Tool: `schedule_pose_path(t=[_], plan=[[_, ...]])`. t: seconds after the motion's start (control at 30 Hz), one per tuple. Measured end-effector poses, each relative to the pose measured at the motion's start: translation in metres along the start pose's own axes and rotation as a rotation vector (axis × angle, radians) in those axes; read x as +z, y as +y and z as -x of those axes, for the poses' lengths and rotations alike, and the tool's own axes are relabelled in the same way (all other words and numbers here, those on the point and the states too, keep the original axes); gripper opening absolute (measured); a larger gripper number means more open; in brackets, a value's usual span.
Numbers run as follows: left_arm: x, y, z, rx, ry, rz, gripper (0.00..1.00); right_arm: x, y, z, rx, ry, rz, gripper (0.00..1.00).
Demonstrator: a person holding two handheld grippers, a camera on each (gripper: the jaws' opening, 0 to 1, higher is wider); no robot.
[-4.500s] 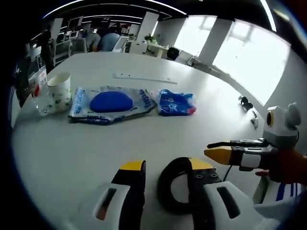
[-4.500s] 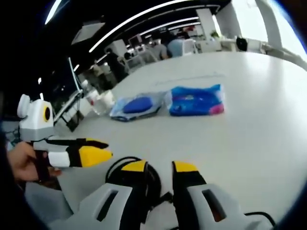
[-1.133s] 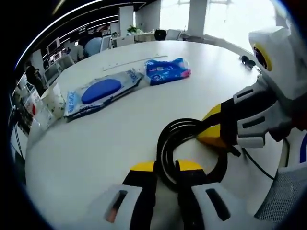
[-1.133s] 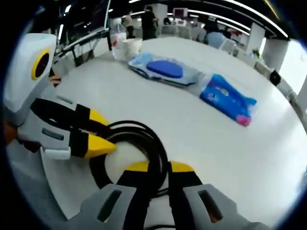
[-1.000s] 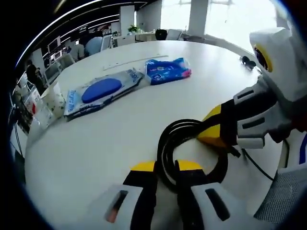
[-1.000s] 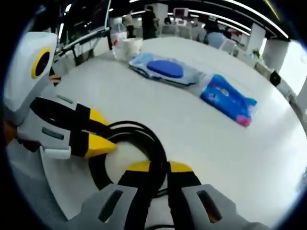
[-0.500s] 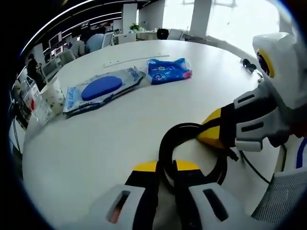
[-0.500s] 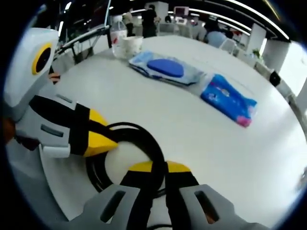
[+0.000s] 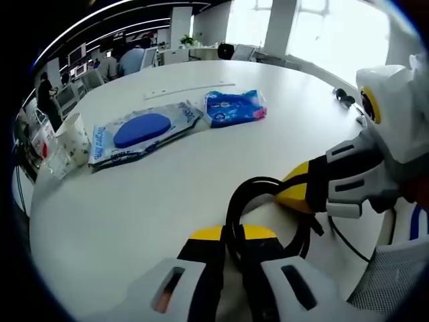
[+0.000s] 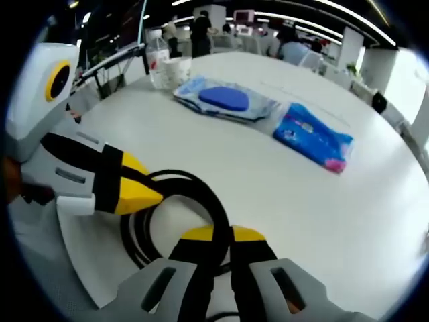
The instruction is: Arrange the tabletop items into an orderly group along one side of the table until the central work area is clear of visible clutter.
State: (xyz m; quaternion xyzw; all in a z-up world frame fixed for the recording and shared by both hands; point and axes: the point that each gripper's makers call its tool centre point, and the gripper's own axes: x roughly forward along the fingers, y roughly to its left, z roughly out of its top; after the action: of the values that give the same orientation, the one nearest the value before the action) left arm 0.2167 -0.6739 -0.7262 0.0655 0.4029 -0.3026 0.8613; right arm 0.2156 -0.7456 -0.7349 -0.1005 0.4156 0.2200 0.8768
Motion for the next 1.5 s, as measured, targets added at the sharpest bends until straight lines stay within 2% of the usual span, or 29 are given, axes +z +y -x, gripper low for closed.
schedule_pose_path(t=[0.4, 0.97, 1.5], plan=[[0.008, 0.001, 0.001, -0.015, -0.015, 0.001, 0.05, 0.004, -0.001, 0.003, -0.007, -0.007, -0.020, 0.03], [0.038, 0.014, 0.006, -0.026, -0.048, 0.018, 0.05, 0.035, -0.012, 0.003, -0.013, -0.044, -0.031, 0.03], [0.055, 0.021, 0.003, -0.022, -0.063, 0.022, 0.04, 0.049, -0.021, 0.000, -0.027, -0.062, -0.031, 0.03]])
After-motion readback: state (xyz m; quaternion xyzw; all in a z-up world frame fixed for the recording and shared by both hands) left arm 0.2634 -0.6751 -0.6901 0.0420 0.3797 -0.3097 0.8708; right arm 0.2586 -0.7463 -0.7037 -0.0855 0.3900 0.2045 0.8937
